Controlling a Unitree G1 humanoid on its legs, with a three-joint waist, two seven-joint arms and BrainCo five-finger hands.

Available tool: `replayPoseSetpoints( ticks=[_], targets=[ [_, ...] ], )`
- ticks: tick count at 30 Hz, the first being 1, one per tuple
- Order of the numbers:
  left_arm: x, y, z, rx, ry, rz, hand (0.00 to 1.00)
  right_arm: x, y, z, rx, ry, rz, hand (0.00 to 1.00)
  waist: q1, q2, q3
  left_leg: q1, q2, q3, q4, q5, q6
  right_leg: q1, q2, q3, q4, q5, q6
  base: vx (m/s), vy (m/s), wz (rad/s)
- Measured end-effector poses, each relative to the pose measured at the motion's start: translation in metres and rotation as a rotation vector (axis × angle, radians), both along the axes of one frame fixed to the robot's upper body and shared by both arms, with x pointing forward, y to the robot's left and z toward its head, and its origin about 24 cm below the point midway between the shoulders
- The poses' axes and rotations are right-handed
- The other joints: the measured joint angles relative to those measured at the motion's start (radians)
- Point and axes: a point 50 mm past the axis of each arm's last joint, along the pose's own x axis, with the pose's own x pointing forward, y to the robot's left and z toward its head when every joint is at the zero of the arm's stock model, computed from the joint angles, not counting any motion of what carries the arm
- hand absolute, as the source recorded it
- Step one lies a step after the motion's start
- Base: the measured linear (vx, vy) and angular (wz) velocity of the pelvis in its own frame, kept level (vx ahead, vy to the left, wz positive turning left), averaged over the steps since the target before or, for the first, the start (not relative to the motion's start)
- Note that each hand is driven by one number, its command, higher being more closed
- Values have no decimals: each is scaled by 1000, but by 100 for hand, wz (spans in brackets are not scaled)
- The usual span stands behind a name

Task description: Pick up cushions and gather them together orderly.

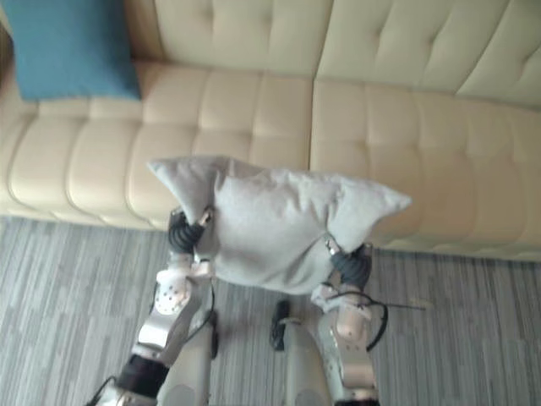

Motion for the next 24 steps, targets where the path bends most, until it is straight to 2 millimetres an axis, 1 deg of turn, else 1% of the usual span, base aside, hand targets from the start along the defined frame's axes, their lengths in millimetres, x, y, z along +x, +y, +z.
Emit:
replayPoseSetpoints(
  ticks=[2,4,6,7,9,10,11,12,13,14,15,16,17,18,19,20,21,22,23,24],
  targets=[
    [-8,0,-3,-5,6,-12,100,-7,-1,-5,-24,28,1,100,3,4,-35,49,7,21,-34,-1,4,43,8,13,-36,9,1,113,34,-22],
    [-13,1,-3,-2,5,-19,100,-11,-1,-7,-31,40,8,100,3,8,-55,91,12,45,-42,-6,10,72,16,34,-54,14,5,115,46,-34],
    [-15,3,-4,4,7,-27,100,-11,0,-8,-43,44,23,100,4,10,-61,139,16,86,-53,-22,19,94,23,72,-52,15,11,117,72,-55],
    [-17,4,-6,9,14,-30,100,-12,-1,-9,-50,52,23,100,1,14,-63,164,20,104,-57,-35,26,107,28,88,-41,18,25,83,45,-63],
    [-18,5,-9,16,24,-30,100,-11,0,-13,-53,67,27,100,5,16,-62,203,36,135,-58,-62,35,88,30,88,32,35,49,21,16,-62],
    [-20,7,-14,30,46,-30,100,-9,1,-21,-58,105,34,100,1,21,-62,249,53,165,-59,-78,39,74,30,69,109,65,78,19,36,-71],
    [-21,9,-19,52,64,-36,100,-10,1,-30,-67,144,41,100,-1,34,-58,293,70,184,-68,-90,43,66,17,9,166,84,57,34,29,-59],
    [-21,11,-20,64,71,-38,100,-9,1,-35,-68,163,45,100,-8,33,-58,314,73,188,-76,-92,45,58,0,-30,195,68,32,112,-20,-30],
    [-21,13,-25,83,90,-41,100,-7,2,-44,-69,201,57,100,-27,24,-63,345,72,196,-99,-93,46,52,-42,-102,240,24,-15,164,-71,-13],
    [-21,15,-28,93,100,-43,100,-4,2,-49,-78,225,73,100,-34,24,-65,361,77,197,-120,-94,44,52,-64,-141,207,2,-14,186,-92,-11],
    [-21,16,-28,98,101,-43,100,-2,3,-50,-85,231,82,100,-37,24,-65,363,80,197,-130,-94,43,52,-68,-148,161,3,-13,220,-131,-12],
    [-21,19,-28,111,101,-42,100,3,2,-51,-107,239,108,100,-40,23,-66,374,85,196,-161,-91,33,55,-72,-161,0,31,-3,207,-126,-9],
    [-21,20,-28,114,102,-41,100,5,2,-51,-115,243,116,100,-40,18,-69,381,86,198,-174,-88,18,60,-70,-161,-71,57,-1,236,-144,-7],
    [-20,22,-29,117,108,-38,100,7,1,-52,-126,249,125,100,-43,8,-75,398,84,199,-195,-86,-15,91,-67,-161,-183,155,6,370,-193,-15],
    [-21,20,-35,108,134,-36,100,10,-1,-53,-148,258,137,100,-39,48,-72,432,111,183,-219,-82,-31,114,-26,-167,-201,203,-28,350,-193,-17],
    [-21,20,-36,109,140,-38,100,11,-2,-53,-156,260,139,100,-38,61,-75,436,123,175,-237,-70,-40,114,-12,-164,-189,189,-43,413,-235,-34],
    [-21,19,-37,102,147,-33,100,14,-4,-50,-176,254,142,100,-39,86,-77,462,141,144,-255,-43,-57,100,7,-166,-127,140,-56,303,-193,-26],
    [-21,18,-38,95,150,-34,100,15,-5,-49,-185,251,143,100,-42,97,-83,456,157,112,-206,-36,-59,108,20,-174,-103,99,-65,316,-192,-18],
    [-20,17,-38,91,149,-34,100,15,-6,-49,-186,250,142,100,-45,98,-83,438,162,97,-160,-35,-57,116,23,-177,-102,89,-64,304,-184,8],
    [-19,14,-38,79,150,-38,100,14,-7,-49,-185,252,136,100,-53,97,-83,362,174,64,20,-5,-54,159,36,-190,-122,74,-69,292,-160,21]
  ],
)
